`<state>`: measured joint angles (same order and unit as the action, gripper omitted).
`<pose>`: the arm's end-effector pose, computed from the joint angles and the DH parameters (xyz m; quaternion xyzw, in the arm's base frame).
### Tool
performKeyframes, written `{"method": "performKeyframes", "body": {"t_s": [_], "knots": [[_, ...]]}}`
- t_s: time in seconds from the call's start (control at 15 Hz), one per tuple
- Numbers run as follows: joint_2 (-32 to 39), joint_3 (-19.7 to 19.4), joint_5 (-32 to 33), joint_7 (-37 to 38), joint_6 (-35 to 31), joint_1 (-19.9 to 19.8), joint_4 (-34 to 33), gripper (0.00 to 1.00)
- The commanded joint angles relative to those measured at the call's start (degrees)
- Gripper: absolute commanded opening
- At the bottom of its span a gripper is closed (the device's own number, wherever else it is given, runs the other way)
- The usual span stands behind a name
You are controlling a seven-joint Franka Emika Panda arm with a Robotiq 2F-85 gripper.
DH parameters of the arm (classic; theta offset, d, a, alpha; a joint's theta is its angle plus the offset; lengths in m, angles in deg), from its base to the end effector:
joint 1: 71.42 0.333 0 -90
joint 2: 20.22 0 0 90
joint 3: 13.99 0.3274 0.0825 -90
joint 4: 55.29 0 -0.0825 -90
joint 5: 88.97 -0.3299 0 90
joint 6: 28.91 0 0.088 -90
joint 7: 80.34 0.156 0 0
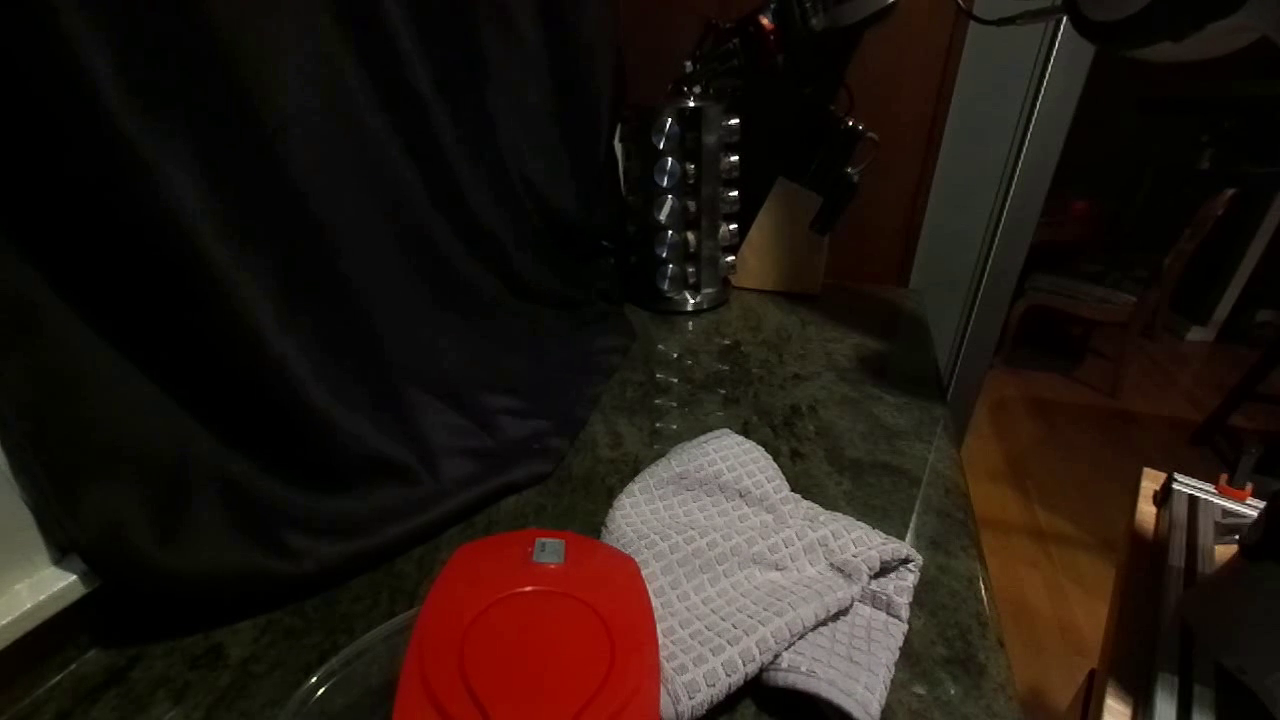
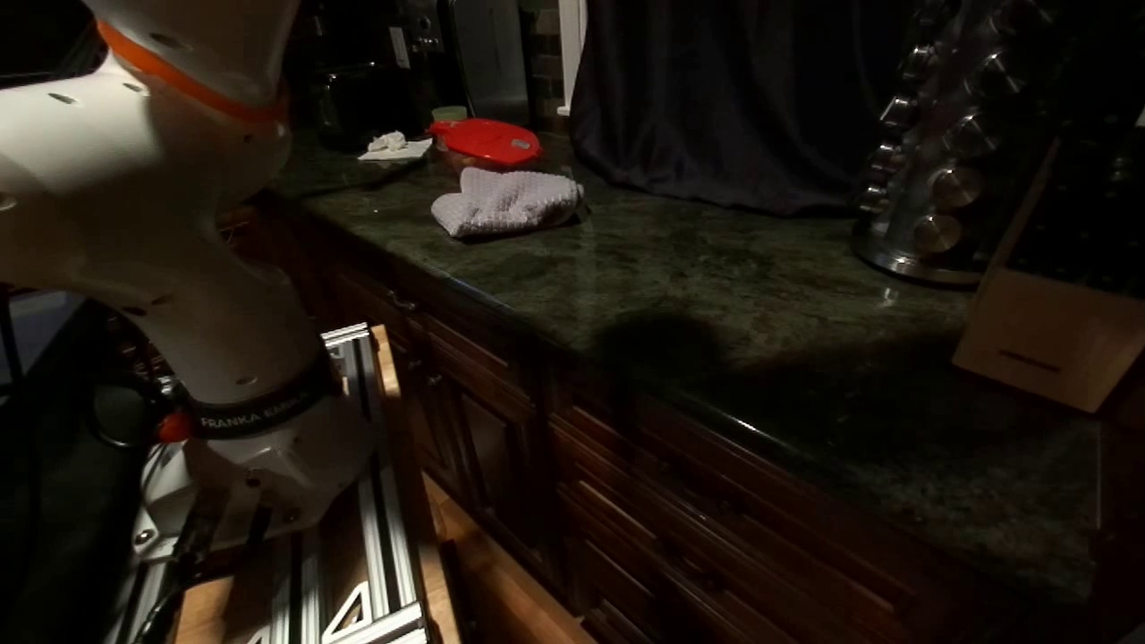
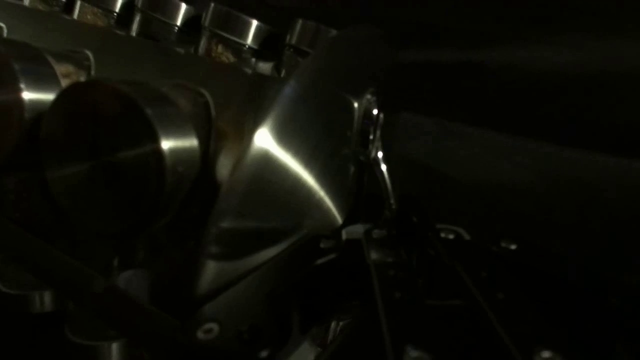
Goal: Move the silver stand forwards.
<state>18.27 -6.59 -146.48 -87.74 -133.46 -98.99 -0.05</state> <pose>0.7048 -0.1812 0.5326 -0.8363 0.1848 -0.2071 0.4728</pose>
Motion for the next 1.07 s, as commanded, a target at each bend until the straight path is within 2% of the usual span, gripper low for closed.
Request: {"method": "performKeyframes", "body": {"t_s": [0.0,1.0], "knots": [[-5.9,2.2,-5.6,-0.5,-1.5,-1.5,6.0,0.03],[-15.5,3.1,-12.1,-9.0,-2.7,-2.5,18.3,0.03]]}}
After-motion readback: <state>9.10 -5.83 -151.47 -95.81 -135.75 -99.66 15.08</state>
